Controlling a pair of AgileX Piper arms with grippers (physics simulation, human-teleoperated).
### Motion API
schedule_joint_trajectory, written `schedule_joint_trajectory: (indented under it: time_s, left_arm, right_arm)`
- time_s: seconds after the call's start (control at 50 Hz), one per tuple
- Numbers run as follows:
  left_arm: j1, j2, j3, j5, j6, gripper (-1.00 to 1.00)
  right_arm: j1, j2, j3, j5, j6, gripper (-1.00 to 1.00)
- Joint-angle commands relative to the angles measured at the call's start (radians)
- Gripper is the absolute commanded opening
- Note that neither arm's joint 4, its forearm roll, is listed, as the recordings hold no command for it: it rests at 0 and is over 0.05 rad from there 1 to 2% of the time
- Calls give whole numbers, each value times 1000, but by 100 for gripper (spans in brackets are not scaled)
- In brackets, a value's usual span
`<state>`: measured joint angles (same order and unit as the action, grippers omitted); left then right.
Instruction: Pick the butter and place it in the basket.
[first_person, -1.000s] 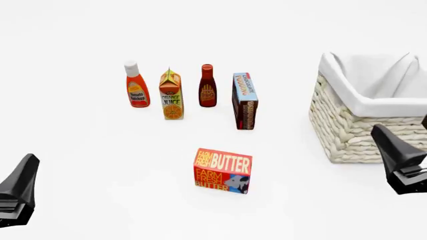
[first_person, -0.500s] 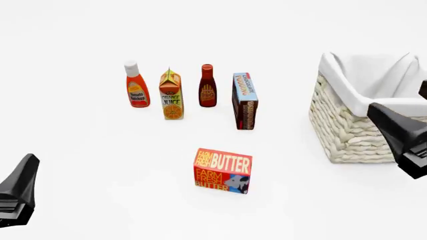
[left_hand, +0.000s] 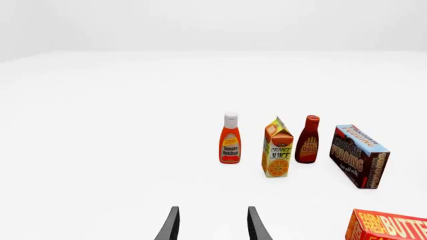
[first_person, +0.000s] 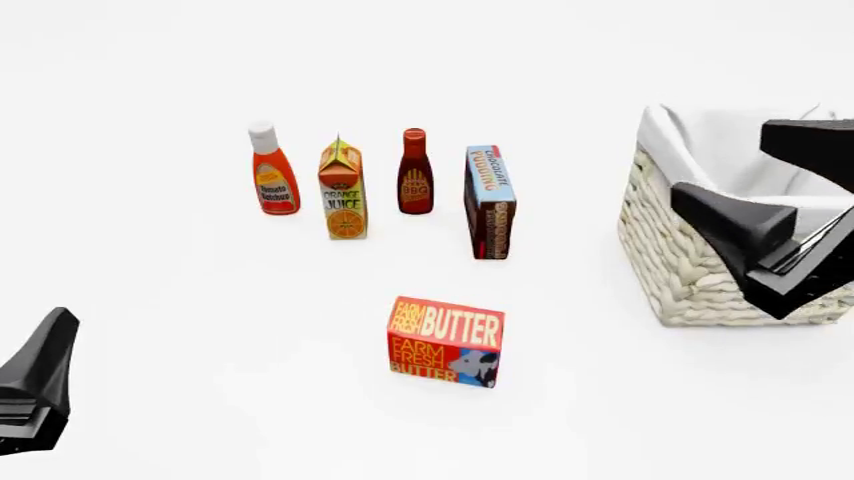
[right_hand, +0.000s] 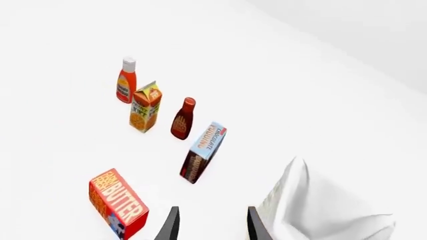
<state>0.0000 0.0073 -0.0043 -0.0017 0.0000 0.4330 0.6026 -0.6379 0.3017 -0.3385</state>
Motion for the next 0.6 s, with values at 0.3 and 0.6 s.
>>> schedule_joint_trajectory:
  time_s: [0.3, 0.6]
  left_arm:
    - [0, 0, 0, 0, 0, 100]
    - [0, 0, 0, 0, 0, 100]
  right_arm:
    - [110, 178, -131, 54, -91, 100]
    - [154, 284, -216, 97, -116, 100]
